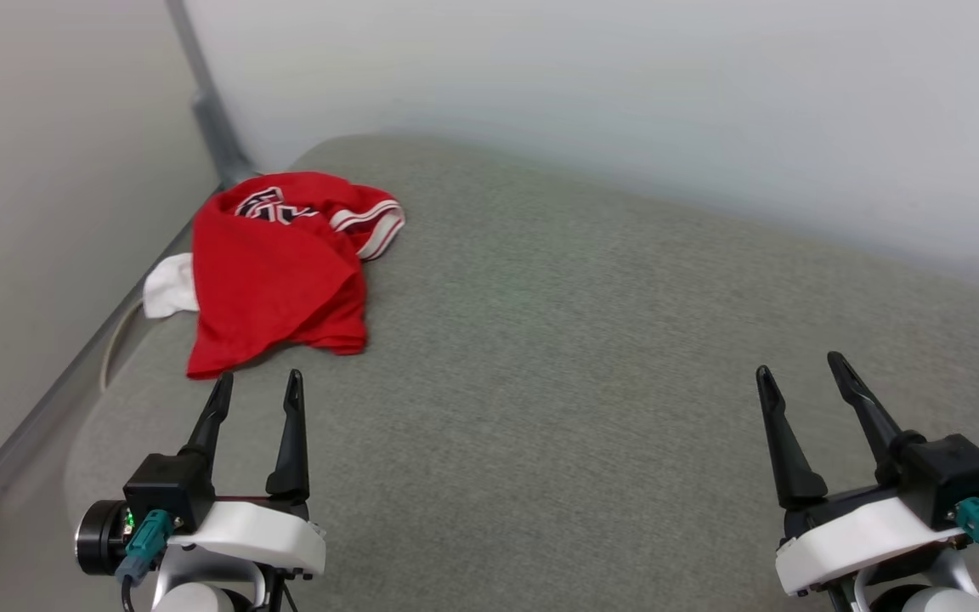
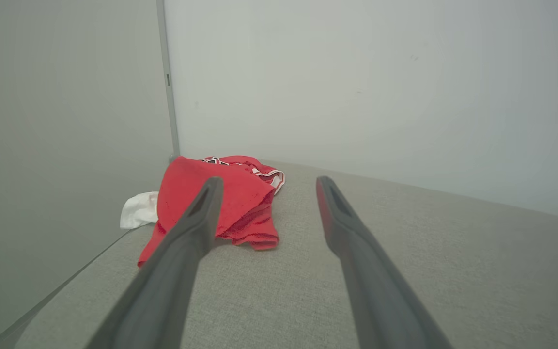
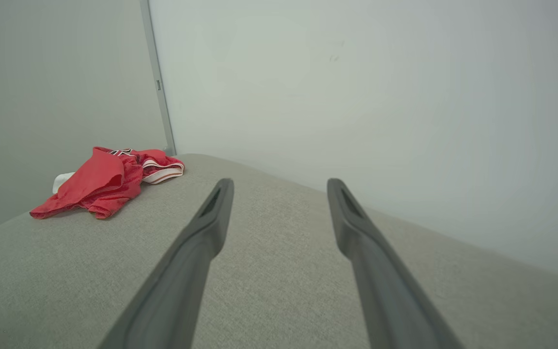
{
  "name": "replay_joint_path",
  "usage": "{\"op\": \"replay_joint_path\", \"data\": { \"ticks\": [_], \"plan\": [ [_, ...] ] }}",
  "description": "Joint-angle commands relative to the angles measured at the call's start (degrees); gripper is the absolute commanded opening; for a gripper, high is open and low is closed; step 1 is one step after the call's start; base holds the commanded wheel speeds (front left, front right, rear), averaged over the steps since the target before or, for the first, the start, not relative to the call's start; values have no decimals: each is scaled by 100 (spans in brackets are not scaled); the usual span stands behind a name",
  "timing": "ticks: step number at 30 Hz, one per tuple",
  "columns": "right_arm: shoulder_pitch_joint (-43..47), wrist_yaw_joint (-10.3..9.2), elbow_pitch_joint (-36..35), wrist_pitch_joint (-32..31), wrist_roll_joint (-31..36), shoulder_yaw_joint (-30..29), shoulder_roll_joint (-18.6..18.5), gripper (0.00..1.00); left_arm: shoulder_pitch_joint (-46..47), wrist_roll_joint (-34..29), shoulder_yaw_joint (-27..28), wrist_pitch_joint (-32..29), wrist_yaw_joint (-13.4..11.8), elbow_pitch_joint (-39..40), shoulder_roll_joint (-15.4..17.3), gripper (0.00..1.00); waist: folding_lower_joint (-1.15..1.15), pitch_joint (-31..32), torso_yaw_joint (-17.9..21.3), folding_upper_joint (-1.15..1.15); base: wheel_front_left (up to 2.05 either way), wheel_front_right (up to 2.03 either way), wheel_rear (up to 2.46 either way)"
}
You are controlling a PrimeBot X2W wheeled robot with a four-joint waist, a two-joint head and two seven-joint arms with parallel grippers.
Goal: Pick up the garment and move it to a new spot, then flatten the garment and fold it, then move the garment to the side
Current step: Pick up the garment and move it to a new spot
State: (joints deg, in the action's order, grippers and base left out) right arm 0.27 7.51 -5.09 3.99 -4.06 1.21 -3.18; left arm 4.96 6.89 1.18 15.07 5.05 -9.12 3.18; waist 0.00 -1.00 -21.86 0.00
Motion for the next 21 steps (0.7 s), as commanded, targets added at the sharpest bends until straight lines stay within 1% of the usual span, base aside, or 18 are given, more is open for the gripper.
{"op": "replay_joint_path", "data": {
  "ticks": [1, 5, 10, 16, 21],
  "plan": [
    [-57, -4, -25, 30, -7, 54, -29, 100, 46, 34, 41, 16, 22, 7, -9, 100, 0, -16, -257, 0, 0, 0, 0],
    [-149, -4, -28, 36, -42, 144, -63, 100, 7, 77, 96, 16, 37, -14, -19, 100, 0, -23, -476, 0, 0, 0, 0],
    [-171, -4, -30, 41, -31, 188, -95, 100, -33, 115, 143, 16, 46, -54, -30, 100, 0, -39, -617, 0, 0, 0, 0],
    [-218, -4, -19, 22, -102, 200, -127, 100, -1, 150, 193, 16, 61, -95, -34, 100, 0, -70, -646, 0, 0, 0, 0],
    [-274, -4, -13, -38, -84, 206, -192, 100, 121, 197, 263, 16, 69, -165, -33, 100, 0, -170, -524, 0, 0, 0, 0]
  ]
}}
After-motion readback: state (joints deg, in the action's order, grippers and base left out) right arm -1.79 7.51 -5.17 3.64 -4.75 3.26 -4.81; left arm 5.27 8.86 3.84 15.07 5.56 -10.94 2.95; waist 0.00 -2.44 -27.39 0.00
